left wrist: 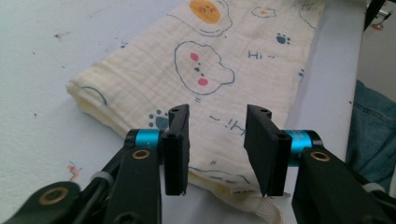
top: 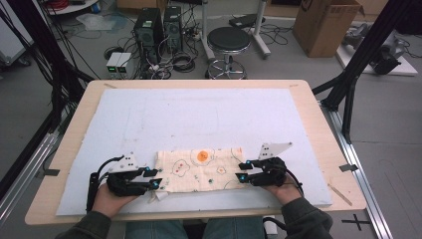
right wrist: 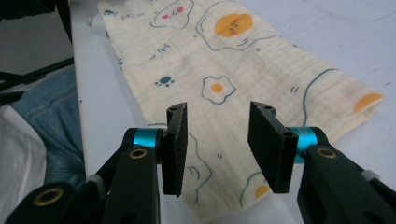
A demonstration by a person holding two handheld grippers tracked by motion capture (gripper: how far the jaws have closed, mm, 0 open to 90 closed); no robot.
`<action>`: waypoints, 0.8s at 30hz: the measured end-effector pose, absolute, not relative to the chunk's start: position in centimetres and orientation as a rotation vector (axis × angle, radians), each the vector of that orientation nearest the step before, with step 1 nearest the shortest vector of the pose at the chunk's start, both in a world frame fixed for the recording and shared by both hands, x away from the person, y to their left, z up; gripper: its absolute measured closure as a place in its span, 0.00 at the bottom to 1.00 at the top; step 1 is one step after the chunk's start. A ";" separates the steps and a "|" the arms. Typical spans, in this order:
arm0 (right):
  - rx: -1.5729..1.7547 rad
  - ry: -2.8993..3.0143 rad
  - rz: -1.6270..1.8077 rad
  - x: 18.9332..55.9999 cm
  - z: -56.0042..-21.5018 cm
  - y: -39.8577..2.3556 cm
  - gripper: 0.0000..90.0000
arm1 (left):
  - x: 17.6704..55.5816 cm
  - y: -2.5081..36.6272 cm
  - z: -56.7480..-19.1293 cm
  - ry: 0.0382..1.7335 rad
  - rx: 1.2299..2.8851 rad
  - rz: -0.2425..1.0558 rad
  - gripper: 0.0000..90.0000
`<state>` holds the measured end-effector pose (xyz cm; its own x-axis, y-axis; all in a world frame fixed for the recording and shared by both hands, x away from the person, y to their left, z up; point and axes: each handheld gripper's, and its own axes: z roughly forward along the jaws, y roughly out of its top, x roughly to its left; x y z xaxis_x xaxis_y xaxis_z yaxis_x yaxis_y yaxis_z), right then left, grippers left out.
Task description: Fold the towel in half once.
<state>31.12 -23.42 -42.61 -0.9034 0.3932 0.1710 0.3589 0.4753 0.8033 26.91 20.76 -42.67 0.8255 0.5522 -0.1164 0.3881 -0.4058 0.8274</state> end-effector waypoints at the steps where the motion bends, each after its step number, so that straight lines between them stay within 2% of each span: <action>1: 0.688 2.665 1.437 31.2 -42.6 -23.4 0.62 | 27.0 20.8 -42.6 0.694 2.046 0.215 0.64; 4: 0.684 2.659 1.427 31.5 -42.4 -23.3 0.61 | 27.5 20.6 -42.5 0.718 2.033 0.223 0.60; 18: 0.705 2.602 1.436 32.8 -41.8 -23.0 0.47 | 28.4 19.9 -42.1 0.715 2.002 0.214 0.57; 22: 0.732 2.588 1.405 33.4 -41.9 -22.8 0.48 | 29.3 20.0 -42.1 0.747 2.001 0.252 0.57; 24: 0.737 2.583 1.383 33.9 -41.9 -22.6 0.50 | 30.0 20.2 -42.1 0.788 1.997 0.291 0.61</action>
